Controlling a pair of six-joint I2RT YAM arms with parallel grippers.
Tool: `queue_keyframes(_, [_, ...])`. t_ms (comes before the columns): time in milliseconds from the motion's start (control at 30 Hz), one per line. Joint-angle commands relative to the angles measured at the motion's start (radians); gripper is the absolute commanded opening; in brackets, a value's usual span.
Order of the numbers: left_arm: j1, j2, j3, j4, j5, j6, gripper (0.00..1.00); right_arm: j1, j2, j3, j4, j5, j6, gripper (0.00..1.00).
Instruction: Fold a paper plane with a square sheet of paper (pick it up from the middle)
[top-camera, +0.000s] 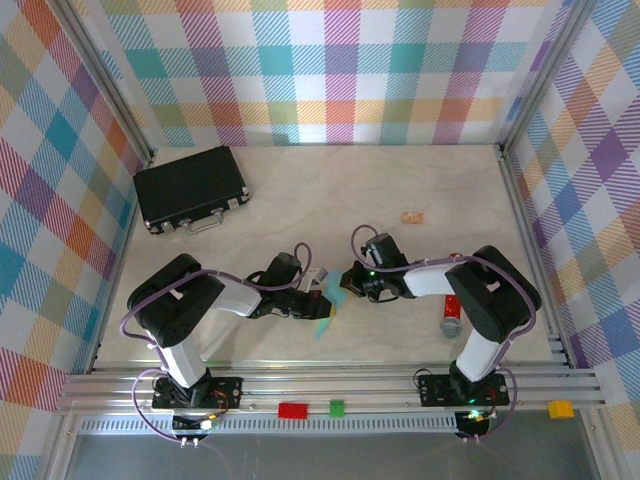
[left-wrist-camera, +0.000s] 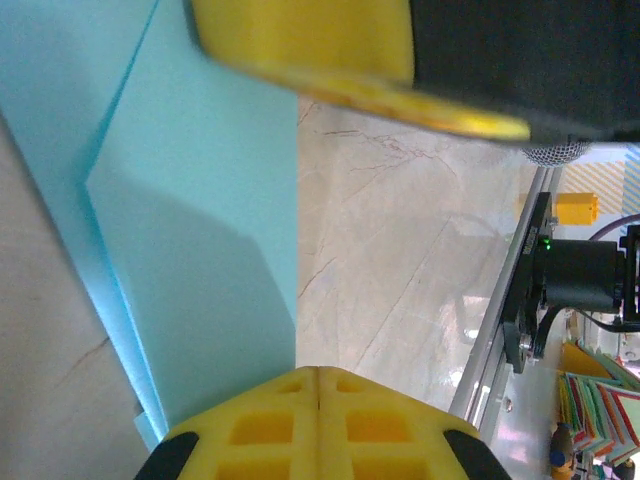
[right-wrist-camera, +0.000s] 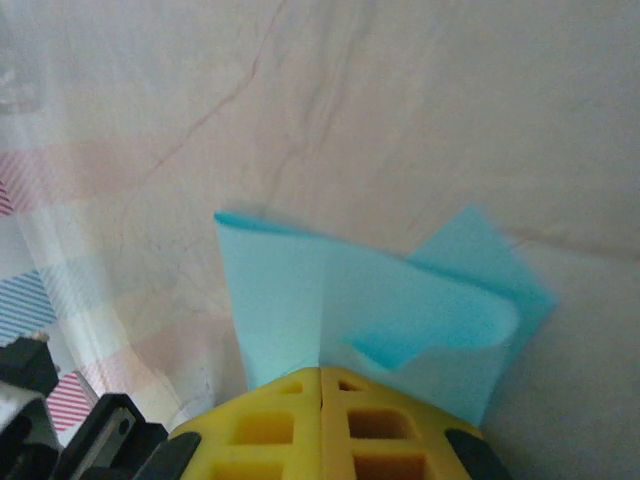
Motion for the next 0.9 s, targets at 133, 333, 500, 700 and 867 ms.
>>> queue_keyframes(133, [-0.005, 0.098, -0.08, -0.196, -0.059, 0.012, 0.0, -0.109, 0.051, 0.004, 0.01, 0.045, -0.024, 0.01])
queue_keyframes(333, [-0.005, 0.103, -0.076, -0.199, -0.067, 0.014, 0.0, -0.134, 0.017, 0.082, -0.195, 0.135, -0.071, 0.0])
queue_keyframes(500, [-0.004, 0.101, -0.082, -0.192, -0.08, 0.008, 0.0, -0.184, 0.047, 0.156, -0.279, 0.096, -0.135, 0.0])
queue_keyframes(700, [-0.004, 0.087, -0.097, -0.179, -0.079, 0.0, 0.0, -0.185, -0.116, 0.16, -0.301, 0.082, -0.155, 0.04])
queue_keyframes(867, [-0.004, 0.085, -0.103, -0.135, -0.081, -0.032, 0.0, -0.106, -0.18, 0.107, -0.214, -0.002, -0.109, 0.05])
